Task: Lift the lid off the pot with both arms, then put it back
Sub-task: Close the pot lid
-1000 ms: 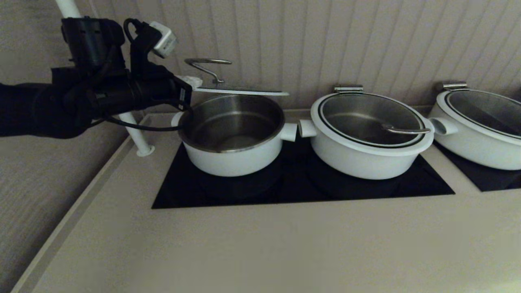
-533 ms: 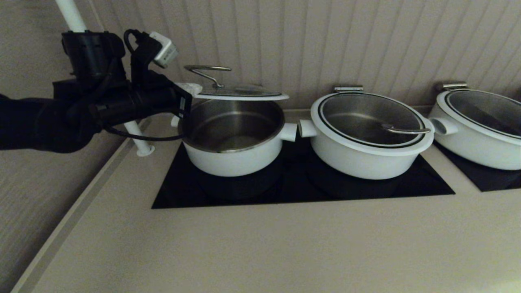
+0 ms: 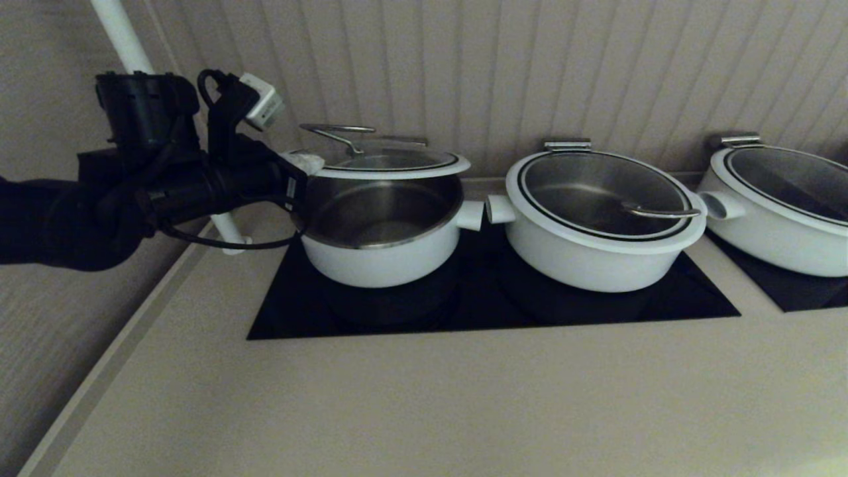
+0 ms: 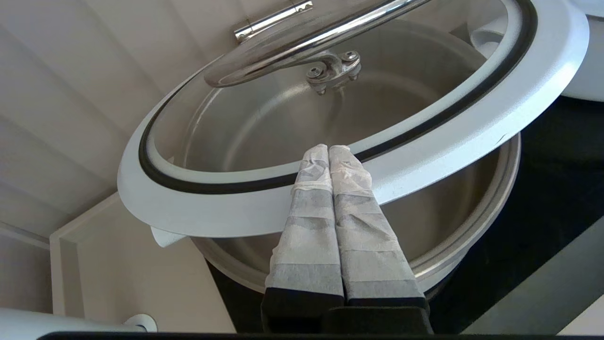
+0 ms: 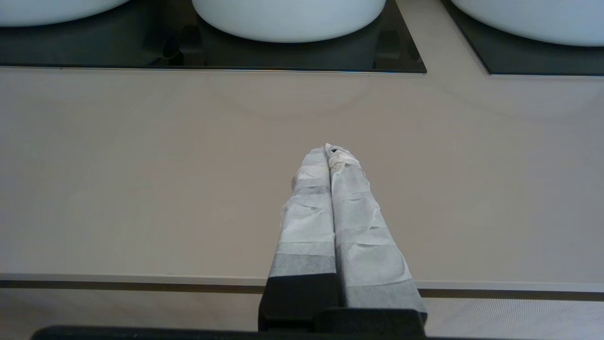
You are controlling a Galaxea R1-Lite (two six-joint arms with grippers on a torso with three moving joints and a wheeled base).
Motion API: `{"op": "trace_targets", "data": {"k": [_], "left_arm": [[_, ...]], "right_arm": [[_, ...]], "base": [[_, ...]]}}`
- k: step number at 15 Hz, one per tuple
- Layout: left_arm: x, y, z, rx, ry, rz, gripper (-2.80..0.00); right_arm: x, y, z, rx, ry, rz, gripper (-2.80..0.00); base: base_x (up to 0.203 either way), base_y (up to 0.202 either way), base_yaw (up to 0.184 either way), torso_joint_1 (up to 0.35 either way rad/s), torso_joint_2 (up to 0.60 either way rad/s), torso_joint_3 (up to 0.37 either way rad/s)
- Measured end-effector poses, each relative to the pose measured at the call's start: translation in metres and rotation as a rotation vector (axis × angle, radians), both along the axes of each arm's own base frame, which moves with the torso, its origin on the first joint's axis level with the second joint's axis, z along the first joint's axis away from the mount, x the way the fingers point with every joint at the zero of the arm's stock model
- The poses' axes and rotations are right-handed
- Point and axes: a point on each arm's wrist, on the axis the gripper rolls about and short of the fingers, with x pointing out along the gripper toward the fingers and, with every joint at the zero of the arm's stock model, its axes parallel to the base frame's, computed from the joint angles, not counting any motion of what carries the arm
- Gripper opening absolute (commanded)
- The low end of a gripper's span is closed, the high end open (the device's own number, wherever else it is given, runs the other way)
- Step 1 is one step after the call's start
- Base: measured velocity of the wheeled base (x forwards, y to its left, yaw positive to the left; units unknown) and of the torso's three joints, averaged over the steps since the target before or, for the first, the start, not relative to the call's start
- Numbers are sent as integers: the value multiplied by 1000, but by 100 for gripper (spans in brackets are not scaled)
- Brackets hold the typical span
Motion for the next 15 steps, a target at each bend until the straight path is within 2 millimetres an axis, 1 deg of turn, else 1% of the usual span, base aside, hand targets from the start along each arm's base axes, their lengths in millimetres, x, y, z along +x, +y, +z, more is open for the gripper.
{"op": "trace_targets", "data": {"k": [3, 7, 15], "left_arm": [[-1, 1, -6, -10, -27, 1, -280], [-4, 3, -21, -6, 3, 7, -280], [-4, 4, -33, -4, 34, 12, -280]], "right_arm": [[0, 0, 0, 0, 0, 0, -280], [0, 0, 0, 0, 0, 0, -280], [0, 0, 0, 0, 0, 0, -280]], "base": [[0, 0, 0, 0, 0, 0], [0, 0, 0, 0, 0, 0], [0, 0, 0, 0, 0, 0]]}}
